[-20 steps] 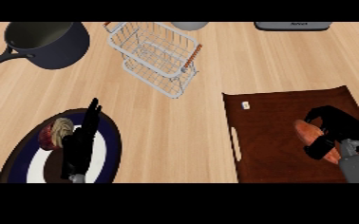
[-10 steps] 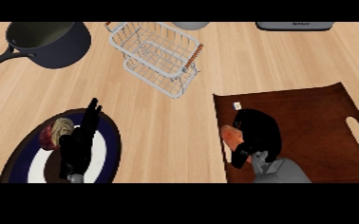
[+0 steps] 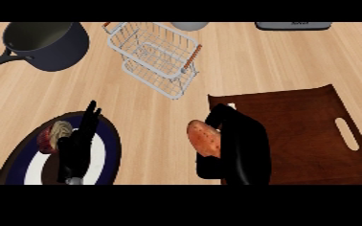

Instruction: Pick the sweet potato from the tray and place it in the tiered basket

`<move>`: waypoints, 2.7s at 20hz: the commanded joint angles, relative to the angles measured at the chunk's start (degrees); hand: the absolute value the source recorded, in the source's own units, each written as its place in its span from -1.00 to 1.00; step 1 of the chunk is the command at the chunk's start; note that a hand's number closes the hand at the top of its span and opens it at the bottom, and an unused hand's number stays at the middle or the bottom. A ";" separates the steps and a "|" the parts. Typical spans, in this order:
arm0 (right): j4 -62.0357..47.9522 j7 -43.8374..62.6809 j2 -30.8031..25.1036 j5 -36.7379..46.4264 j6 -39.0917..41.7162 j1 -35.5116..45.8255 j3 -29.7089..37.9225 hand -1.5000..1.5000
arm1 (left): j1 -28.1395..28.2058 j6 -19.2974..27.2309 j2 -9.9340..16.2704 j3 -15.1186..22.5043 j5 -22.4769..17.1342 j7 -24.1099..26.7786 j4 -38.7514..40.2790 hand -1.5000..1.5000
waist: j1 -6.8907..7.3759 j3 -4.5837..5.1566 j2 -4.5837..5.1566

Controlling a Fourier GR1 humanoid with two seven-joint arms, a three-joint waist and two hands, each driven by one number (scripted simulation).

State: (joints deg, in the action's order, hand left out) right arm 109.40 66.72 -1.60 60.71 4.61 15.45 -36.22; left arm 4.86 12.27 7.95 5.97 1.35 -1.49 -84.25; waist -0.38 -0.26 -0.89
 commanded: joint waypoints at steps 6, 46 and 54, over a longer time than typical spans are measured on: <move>15.96 17.70 1.55 12.00 11.05 15.37 -3.07 1.00 | 1.86 0.31 -0.10 0.36 0.95 -0.78 2.28 0.00 | -0.22 0.53 -0.03; -51.58 3.34 1.58 -6.35 -9.67 56.04 23.42 1.00 | -2.54 -1.95 -0.02 -1.48 0.58 0.59 5.04 0.00 | 2.80 0.35 1.41; -52.47 -2.76 1.58 -17.17 -27.26 50.58 28.34 -1.00 | -1.33 -1.44 -1.61 1.09 2.02 -0.22 3.71 0.00 | 4.17 0.26 1.77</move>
State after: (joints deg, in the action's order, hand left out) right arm 58.16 60.81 -0.40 48.19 -11.69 67.87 -9.82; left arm 1.55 11.46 6.09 6.78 3.42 -0.16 -82.41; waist 3.32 -0.34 0.54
